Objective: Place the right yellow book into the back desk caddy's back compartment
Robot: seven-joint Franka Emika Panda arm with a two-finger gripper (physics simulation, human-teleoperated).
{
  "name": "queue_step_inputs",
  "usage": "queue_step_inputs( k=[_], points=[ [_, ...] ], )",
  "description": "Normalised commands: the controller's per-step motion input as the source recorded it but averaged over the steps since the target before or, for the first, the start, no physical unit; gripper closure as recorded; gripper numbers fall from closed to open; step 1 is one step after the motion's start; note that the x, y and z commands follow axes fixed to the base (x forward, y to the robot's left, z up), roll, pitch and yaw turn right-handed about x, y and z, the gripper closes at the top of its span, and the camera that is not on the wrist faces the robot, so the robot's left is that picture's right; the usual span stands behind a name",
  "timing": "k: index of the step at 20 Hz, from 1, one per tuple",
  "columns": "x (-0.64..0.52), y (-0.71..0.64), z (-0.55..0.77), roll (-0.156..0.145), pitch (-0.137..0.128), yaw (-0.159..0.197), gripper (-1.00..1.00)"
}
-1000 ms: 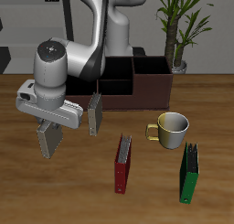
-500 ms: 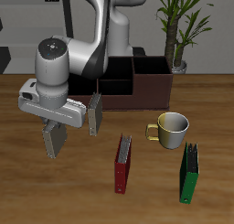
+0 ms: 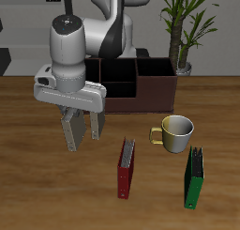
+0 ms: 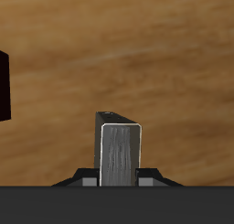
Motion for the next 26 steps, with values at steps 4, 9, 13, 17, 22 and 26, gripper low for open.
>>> queue_step_inputs(
  k=[4,9,13,17,22,26],
  points=[
    [-0.17,0.53,0.71,0.045,-0.072,0.083,1.00],
    [-0.27,0.35,0.74,0.014,-0.057,0.038,1.00],
    [-0.34,0.18,0.64,-0.017,-0.055,0.029,1.00],
    [-0.36,0.21,0.62,-0.024,-0.047,0.031,1.00],
    [-0.23,-0.01,0.43,-0.059,-0.026,0.016,1.00],
    [-0.35,0.07,0.42,-0.033,-0.022,-0.026,1.00]
  ],
)
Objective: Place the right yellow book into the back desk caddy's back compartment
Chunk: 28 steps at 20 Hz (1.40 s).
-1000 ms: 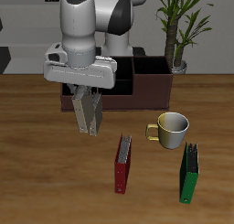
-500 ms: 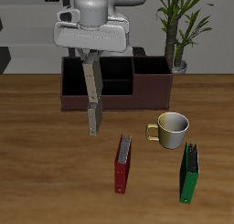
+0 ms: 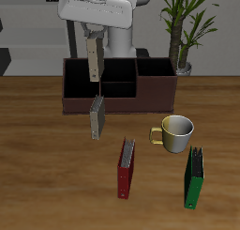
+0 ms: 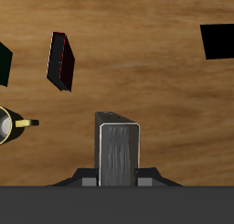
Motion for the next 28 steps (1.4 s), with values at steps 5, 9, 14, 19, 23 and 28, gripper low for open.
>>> queue_step_inputs(
  k=[5,9,14,19,23,28],
  points=[
    [-0.40,0.14,0.27,-0.048,-0.001,-0.032,1.00],
    [-0.44,0.25,0.16,-0.040,-0.002,0.000,1.00],
    [-0.30,0.13,0.10,0.012,-0.018,0.013,1.00],
    [-0.29,0.12,0.08,0.004,-0.004,-0.011,1.00],
    [-0.39,0.28,0.04,0.048,-0.019,0.035,1.00],
    [-0.38,0.22,0.00,0.035,-0.005,0.015,1.00]
  ],
)
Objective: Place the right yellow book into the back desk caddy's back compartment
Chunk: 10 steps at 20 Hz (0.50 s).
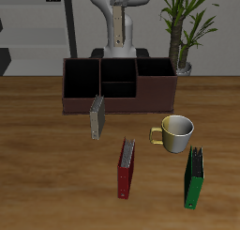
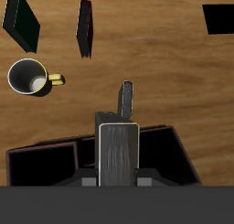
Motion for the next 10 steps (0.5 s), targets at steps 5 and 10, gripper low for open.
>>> queue_step_inputs(
  k=[5,10],
  points=[
    [-0.33,0.10,-0.04,0.016,0.002,0.032,1.00],
    [-0.34,0.09,-0.01,0.022,-0.026,0.055,1.00]
  ],
)
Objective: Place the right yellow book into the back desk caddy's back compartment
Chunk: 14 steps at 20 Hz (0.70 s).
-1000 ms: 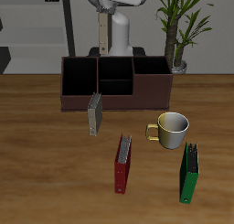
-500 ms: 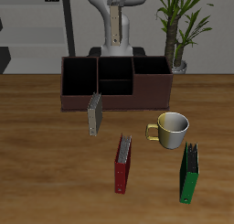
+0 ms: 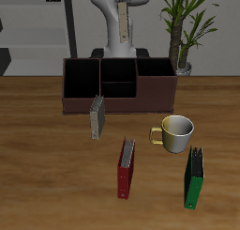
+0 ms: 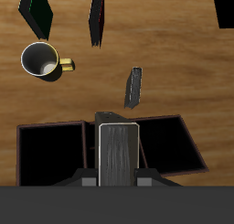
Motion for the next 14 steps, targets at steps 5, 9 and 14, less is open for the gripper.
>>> queue_step_inputs(
  k=[5,9,14],
  points=[
    [-0.22,0.06,-0.05,0.019,-0.011,0.096,1.00],
    [-0.11,-0.06,0.08,-0.012,-0.042,0.150,1.00],
    [-0.08,-0.15,0.11,-0.020,-0.054,0.198,1.00]
  ],
)
